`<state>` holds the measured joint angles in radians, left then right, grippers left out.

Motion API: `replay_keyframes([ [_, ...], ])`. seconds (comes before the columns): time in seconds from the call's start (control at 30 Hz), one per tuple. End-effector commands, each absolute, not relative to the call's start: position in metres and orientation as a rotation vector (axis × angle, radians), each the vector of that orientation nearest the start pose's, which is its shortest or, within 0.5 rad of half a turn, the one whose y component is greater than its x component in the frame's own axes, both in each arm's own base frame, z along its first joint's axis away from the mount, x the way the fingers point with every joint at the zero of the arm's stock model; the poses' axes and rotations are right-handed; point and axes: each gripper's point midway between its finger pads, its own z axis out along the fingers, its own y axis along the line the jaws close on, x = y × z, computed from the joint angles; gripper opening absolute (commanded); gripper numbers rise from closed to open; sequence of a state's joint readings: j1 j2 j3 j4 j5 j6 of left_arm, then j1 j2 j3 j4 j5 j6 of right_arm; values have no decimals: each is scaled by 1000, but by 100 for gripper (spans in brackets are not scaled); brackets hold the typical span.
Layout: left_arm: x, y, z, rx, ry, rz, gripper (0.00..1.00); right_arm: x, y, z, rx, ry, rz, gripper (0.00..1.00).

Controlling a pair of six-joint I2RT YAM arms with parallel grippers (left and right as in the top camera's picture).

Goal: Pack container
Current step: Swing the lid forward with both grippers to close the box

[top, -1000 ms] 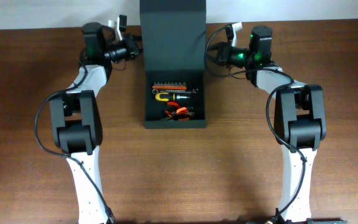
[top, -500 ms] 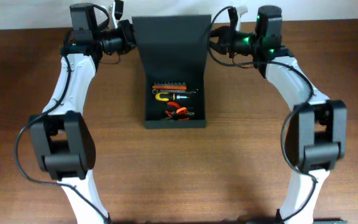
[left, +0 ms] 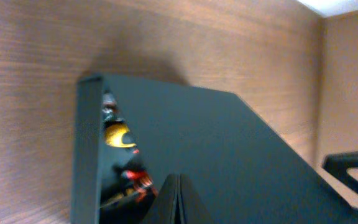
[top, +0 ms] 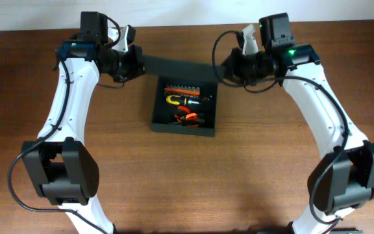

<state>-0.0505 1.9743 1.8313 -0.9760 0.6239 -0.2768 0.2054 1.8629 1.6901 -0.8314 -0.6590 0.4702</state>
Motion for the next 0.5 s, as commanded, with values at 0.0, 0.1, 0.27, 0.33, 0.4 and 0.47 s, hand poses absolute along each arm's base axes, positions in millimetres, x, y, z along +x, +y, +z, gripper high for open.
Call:
replay_keyframes([
  [0.0, 439, -153, 201, 105, 2668, -896, 2, 410, 211, 215, -161, 2615, 897, 4],
  [0.1, 427, -150, 193, 128, 2732, -842, 2, 397, 195, 208, -199, 2678, 767, 4],
  [0.27, 412, -130, 178, 115, 2843, -656, 2, 378, 170, 202, -258, 2752, 579, 4],
  [0.33, 411, -121, 177, 107, 2855, -570, 2, 375, 162, 203, -280, 2757, 512, 4],
  [0.4, 413, -112, 180, 100, 2841, -497, 2, 374, 155, 206, -300, 2748, 454, 4],
  [0.47, 417, -101, 183, 87, 2824, -409, 2, 374, 151, 210, -330, 2730, 412, 4],
])
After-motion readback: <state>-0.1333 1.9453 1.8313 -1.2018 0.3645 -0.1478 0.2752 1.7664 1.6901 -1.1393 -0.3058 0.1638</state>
